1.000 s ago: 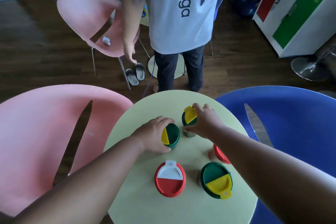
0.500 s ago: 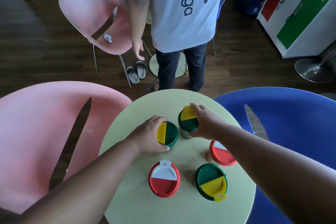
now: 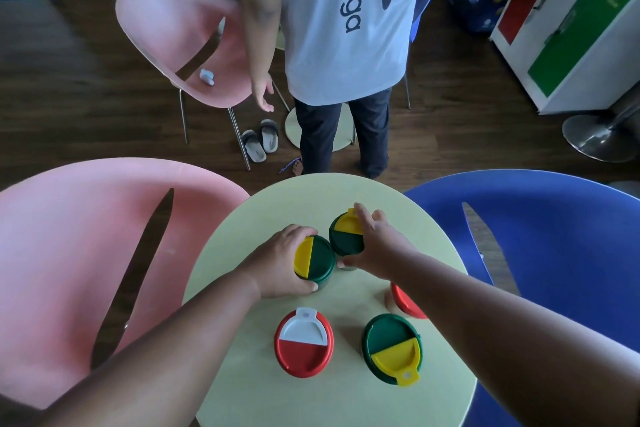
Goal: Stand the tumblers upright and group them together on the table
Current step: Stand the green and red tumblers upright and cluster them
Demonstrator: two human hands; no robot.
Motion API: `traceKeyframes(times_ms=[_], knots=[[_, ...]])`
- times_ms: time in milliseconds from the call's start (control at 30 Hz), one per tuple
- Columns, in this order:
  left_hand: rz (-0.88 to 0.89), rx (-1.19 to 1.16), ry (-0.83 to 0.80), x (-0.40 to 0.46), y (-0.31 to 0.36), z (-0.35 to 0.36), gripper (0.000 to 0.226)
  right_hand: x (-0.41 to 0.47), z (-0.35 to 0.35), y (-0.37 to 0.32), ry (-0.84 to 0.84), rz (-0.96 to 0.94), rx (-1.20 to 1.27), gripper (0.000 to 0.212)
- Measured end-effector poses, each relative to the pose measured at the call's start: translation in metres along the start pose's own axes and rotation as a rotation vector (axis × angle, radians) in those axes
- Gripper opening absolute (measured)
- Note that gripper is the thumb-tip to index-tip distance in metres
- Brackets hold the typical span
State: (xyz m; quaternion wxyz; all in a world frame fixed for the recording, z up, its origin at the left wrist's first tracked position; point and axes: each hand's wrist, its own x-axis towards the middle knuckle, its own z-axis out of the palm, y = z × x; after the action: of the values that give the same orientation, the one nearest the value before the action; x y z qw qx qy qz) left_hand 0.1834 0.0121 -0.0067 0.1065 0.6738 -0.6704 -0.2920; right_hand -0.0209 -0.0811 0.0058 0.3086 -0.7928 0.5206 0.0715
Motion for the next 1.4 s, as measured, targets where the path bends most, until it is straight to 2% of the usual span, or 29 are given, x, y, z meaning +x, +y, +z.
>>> traceKeyframes(times_ms=[133, 333, 633, 700, 800, 867, 933, 1000, 1067, 1200, 1267, 1333, 1400], knots=[[0.012, -0.021, -0.004, -0.001, 0.0, 0.001, 0.089, 0.0, -0.001, 0.002, -0.003, -0.012, 0.011, 0.115], [0.006, -0.017, -0.096, 0.004, 0.0, -0.003, 0.093, 0.002, -0.003, 0.003, -0.009, -0.028, -0.017, 0.116], [0.007, 0.004, -0.112, 0.0, 0.002, -0.004, 0.097, 0.0, -0.005, 0.007, -0.042, -0.041, -0.017, 0.121], [-0.006, 0.003, -0.04, -0.006, 0.004, -0.005, 0.093, -0.004, -0.008, 0.01, -0.039, -0.035, -0.03, 0.121], [0.026, 0.034, 0.221, -0.022, 0.008, -0.002, 0.071, -0.015, -0.014, 0.016, 0.038, -0.076, -0.057, 0.11], [0.046, 0.042, 0.355, -0.038, 0.014, 0.003, 0.051, -0.027, -0.017, 0.017, 0.119, -0.14, -0.075, 0.092], [0.024, 0.014, 0.379, -0.058, 0.022, 0.009, 0.038, -0.041, -0.015, 0.014, 0.163, -0.219, -0.082, 0.069], [-0.023, -0.032, 0.315, -0.078, 0.028, 0.016, 0.035, -0.055, -0.009, 0.009, 0.136, -0.295, -0.106, 0.048], [-0.038, -0.048, 0.238, -0.095, 0.031, 0.022, 0.042, -0.068, 0.002, 0.004, 0.048, -0.336, -0.147, 0.037], [-0.016, -0.001, 0.095, -0.114, 0.025, 0.031, 0.083, -0.087, 0.028, -0.007, -0.107, -0.33, -0.215, 0.039], [0.053, 0.037, -0.016, -0.119, 0.018, 0.033, 0.095, -0.092, 0.038, -0.014, -0.117, -0.29, -0.209, 0.042], [0.127, 0.116, -0.097, -0.119, 0.012, 0.032, 0.098, -0.094, 0.045, -0.019, -0.098, -0.249, -0.191, 0.043], [0.185, 0.158, -0.094, -0.116, 0.008, 0.03, 0.093, -0.1, 0.053, -0.023, -0.08, -0.214, -0.175, 0.043]])
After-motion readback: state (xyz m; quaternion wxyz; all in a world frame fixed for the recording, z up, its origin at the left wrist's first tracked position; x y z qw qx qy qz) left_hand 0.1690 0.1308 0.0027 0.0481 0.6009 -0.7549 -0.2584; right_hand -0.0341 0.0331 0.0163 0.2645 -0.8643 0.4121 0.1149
